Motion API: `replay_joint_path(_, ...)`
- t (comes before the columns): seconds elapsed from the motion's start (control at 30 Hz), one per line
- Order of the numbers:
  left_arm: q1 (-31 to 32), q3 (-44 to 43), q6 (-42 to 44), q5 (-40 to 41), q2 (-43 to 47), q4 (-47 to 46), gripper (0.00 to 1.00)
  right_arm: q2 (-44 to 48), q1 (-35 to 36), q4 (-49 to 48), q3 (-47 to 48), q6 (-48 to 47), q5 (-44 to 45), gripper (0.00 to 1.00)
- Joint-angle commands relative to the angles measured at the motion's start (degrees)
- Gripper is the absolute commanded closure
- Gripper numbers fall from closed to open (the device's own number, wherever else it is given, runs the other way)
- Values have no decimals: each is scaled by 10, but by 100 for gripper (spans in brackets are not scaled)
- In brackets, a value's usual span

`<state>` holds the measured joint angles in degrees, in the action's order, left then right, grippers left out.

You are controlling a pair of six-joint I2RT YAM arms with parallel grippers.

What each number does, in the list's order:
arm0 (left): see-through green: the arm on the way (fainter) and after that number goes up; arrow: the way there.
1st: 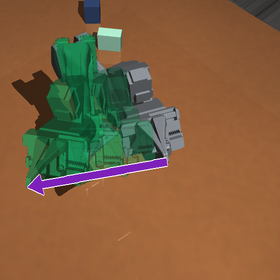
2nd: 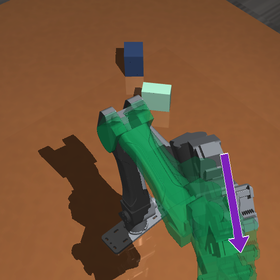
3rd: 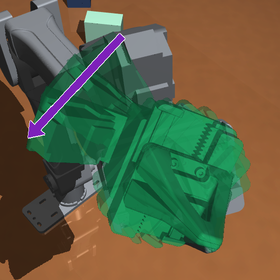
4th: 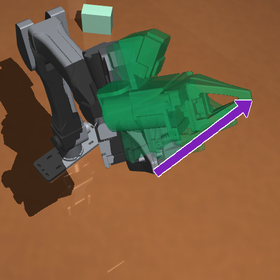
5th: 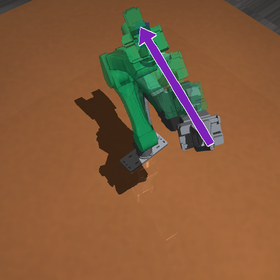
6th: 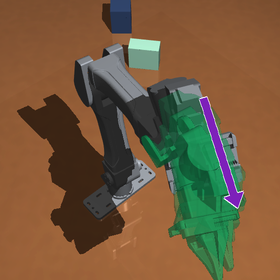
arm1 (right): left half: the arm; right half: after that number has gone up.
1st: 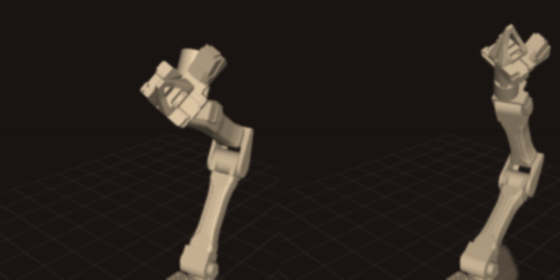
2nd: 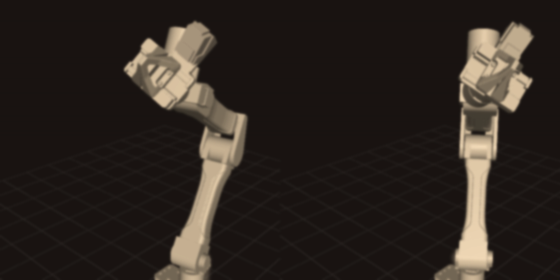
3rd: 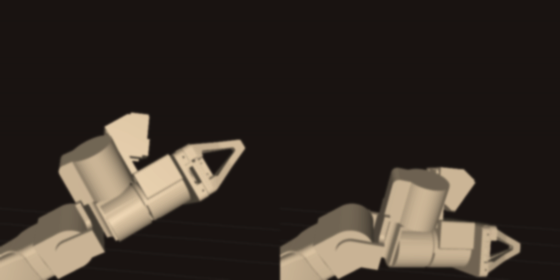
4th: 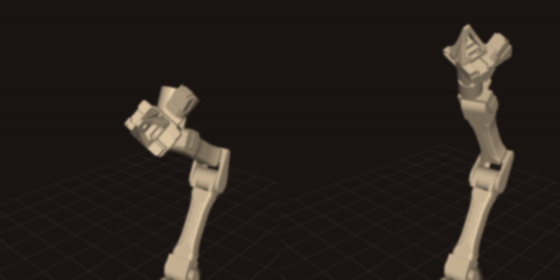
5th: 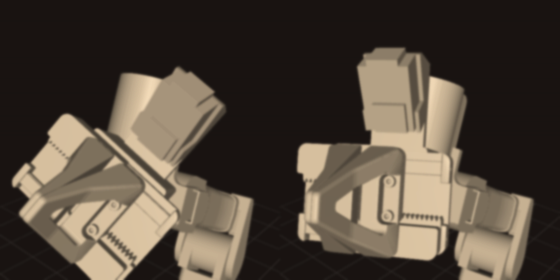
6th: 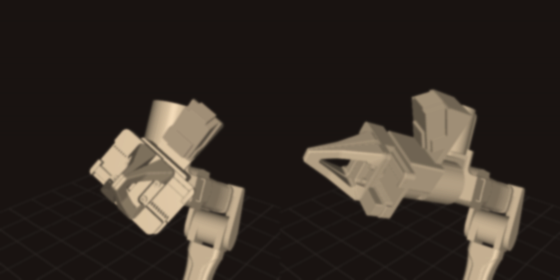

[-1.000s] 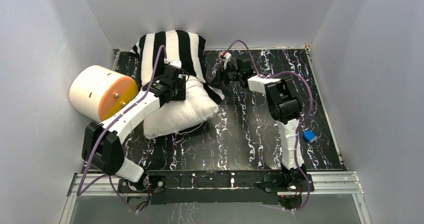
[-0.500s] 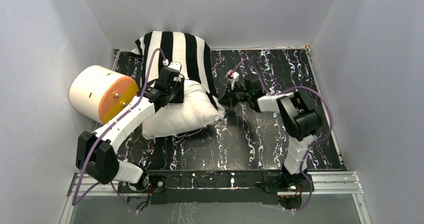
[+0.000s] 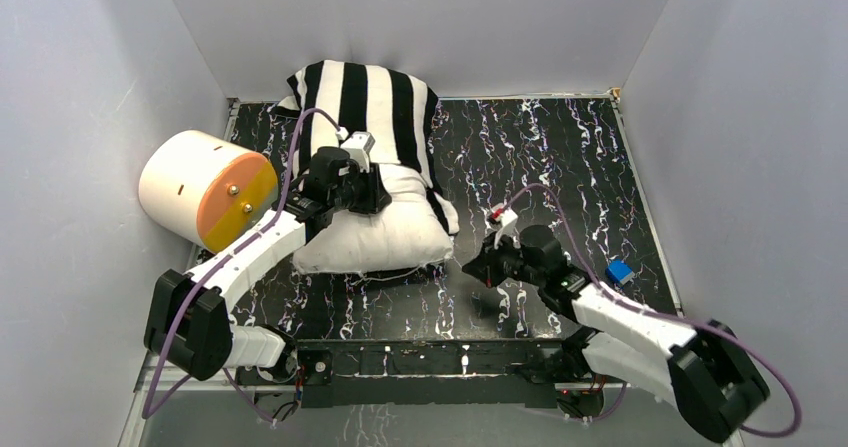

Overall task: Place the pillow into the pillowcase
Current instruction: Stuff the pillow into the pillowcase.

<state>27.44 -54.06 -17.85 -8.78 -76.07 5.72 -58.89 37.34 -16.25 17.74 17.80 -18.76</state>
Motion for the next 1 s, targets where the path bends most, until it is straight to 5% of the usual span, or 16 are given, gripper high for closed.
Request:
replay_joint_path(0.0, 7, 24, -21, -107, 26, -21, 72, 80, 9, 20, -15, 28, 114, 99)
replay_joint_path(0.1, 8, 19, -22, -35, 36, 25, 72, 29, 9, 10, 49, -4, 170, 65)
replay_joint_path(0.2, 7, 5, -17, 38, 37, 81, 69, -64, 2, 15, 144, -52, 211, 44)
replay_joint_path(0.4, 5, -21, -13, 200, 33, 174, 69, -245, -75, -37, 261, -111, 40, 39)
replay_joint_path(0.63, 4, -33, -15, 187, 28, 183, 69, -414, -100, -79, 358, -177, -139, 24)
replay_joint_path(0.8, 4, -37, -18, 174, 31, 175, 69, -518, -100, -88, 427, -158, -161, 31)
replay_joint_path(0.93, 4, -35, -2, 155, 44, 164, 70, -513, -99, -73, 422, -132, -150, 97)
replay_joint_path(0.97, 4, -34, 3, 142, 51, 158, 70, -500, -100, -63, 408, -126, -146, 100)
